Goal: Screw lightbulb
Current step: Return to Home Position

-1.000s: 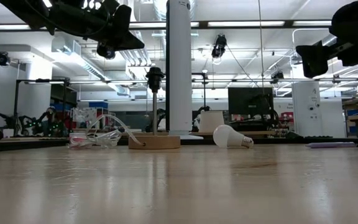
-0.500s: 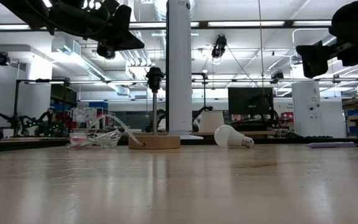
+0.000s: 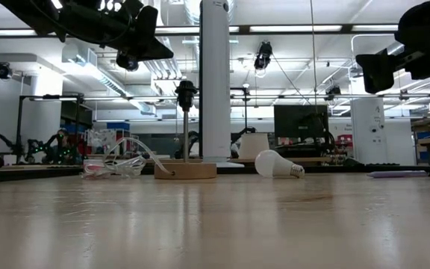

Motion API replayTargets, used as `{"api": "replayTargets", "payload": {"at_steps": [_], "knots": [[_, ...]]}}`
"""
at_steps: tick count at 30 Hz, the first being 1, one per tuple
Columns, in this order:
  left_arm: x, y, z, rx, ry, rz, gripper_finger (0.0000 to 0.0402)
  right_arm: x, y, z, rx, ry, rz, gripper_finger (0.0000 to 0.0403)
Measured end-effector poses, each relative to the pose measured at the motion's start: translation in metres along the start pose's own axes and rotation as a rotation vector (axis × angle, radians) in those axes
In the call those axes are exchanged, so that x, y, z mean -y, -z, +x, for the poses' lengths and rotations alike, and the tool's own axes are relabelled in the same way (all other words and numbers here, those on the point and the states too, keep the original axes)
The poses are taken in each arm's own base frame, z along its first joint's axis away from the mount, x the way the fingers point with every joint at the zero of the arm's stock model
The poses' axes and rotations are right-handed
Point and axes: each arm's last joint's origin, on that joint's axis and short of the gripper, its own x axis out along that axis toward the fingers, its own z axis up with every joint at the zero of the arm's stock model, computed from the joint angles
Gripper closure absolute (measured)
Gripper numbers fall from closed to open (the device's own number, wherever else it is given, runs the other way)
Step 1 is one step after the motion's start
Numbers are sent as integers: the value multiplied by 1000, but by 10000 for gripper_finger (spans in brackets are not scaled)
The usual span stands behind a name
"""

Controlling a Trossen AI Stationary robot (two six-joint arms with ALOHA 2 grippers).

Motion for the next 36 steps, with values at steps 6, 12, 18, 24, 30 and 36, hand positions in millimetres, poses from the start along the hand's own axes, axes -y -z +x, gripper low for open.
{"api": "replayTargets", "payload": {"at_steps": [6,12,18,24,30,36], "knots": [[0,0,0,0,0,0,401,0,0,0,0,0,0,112],[0,0,0,0,0,0,401,0,0,0,0,0,0,106],[0,0,0,0,0,0,401,0,0,0,0,0,0,93],[0,0,0,0,0,0,401,0,0,0,0,0,0,96],[0,0,0,0,0,0,401,0,0,0,0,0,0,106],[0,0,0,0,0,0,401,0,0,0,0,0,0,109]]}}
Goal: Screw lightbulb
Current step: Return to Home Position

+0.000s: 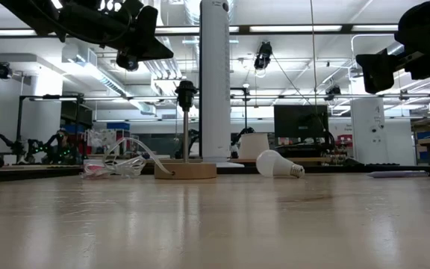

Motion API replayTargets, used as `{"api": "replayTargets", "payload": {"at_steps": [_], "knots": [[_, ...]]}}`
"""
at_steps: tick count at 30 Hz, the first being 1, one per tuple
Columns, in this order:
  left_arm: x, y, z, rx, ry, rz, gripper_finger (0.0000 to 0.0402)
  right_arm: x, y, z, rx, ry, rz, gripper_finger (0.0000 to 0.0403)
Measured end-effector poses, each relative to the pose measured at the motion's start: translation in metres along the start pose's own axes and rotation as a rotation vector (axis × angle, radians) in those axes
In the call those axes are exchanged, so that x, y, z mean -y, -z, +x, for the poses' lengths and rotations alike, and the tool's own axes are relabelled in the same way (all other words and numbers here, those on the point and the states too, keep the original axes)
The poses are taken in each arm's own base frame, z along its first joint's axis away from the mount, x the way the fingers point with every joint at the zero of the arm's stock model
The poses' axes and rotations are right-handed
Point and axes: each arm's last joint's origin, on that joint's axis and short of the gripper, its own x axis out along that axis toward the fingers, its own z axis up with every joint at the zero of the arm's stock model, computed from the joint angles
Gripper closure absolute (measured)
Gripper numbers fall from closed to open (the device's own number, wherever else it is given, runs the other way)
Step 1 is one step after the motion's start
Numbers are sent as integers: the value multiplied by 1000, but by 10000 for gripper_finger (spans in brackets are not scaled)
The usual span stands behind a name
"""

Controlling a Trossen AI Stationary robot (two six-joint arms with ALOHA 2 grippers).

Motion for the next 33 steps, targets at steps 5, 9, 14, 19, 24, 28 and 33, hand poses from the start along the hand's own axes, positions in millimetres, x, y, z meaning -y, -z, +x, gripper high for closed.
{"api": "replayTargets", "payload": {"at_steps": [5,9,14,19,24,28,33], "knots": [[0,0,0,0,0,0,401,0,0,0,0,0,0,98],[0,0,0,0,0,0,401,0,0,0,0,0,0,92],[0,0,0,0,0,0,401,0,0,0,0,0,0,98],[0,0,0,0,0,0,402,0,0,0,0,0,0,106],[0,0,0,0,0,0,401,0,0,0,0,0,0,112],[0,0,0,0,0,0,401,0,0,0,0,0,0,114],[0,0,0,0,0,0,401,0,0,0,0,1,0,105]]}}
